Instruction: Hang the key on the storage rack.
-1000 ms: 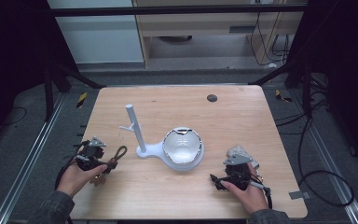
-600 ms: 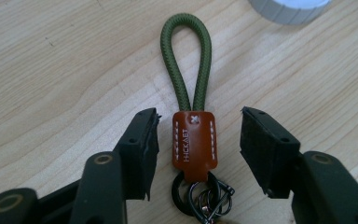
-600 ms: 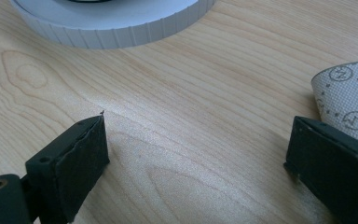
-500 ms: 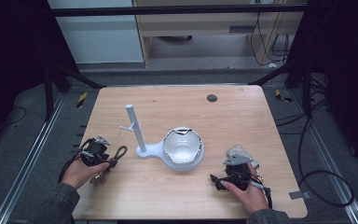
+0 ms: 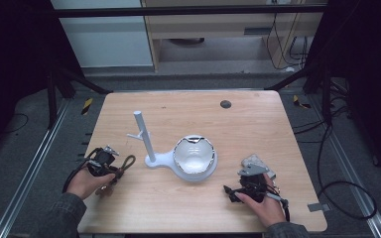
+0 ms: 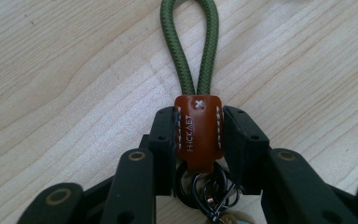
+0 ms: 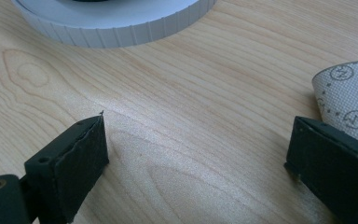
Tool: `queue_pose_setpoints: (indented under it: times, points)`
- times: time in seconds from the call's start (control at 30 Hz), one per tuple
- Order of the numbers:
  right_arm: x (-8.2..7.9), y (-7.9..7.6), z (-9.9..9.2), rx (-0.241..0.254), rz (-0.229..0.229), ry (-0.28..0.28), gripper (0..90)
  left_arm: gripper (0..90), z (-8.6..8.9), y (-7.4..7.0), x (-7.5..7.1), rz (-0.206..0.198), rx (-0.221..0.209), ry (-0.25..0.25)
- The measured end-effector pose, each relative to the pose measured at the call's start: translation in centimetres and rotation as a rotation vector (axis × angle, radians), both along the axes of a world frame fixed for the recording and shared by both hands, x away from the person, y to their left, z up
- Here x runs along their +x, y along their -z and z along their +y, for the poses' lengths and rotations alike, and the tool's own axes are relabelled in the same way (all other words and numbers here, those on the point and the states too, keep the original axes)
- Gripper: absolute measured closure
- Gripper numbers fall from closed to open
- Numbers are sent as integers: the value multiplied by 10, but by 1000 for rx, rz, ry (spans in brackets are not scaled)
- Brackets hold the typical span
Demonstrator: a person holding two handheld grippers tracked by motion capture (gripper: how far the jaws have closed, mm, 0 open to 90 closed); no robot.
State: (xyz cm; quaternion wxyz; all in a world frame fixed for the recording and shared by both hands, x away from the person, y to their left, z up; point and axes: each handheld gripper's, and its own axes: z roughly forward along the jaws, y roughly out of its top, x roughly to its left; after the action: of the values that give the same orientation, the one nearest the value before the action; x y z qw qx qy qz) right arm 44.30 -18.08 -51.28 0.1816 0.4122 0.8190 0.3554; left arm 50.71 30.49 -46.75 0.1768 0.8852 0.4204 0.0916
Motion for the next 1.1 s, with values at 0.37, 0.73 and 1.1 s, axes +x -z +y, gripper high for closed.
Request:
queue_pose_setpoints:
  times: [0.37,0.73,1.1]
  points:
    - [0,0,0,-1,1,-2,51,661,10,-26,-31,-161,-76,-15]
    - [0,0,1,1,9,0,38,663,7,-54,-77,-358,-190,4]
    - [0,0,1,1,8,-1,38,664,-6,-68,-98,-467,-246,28]
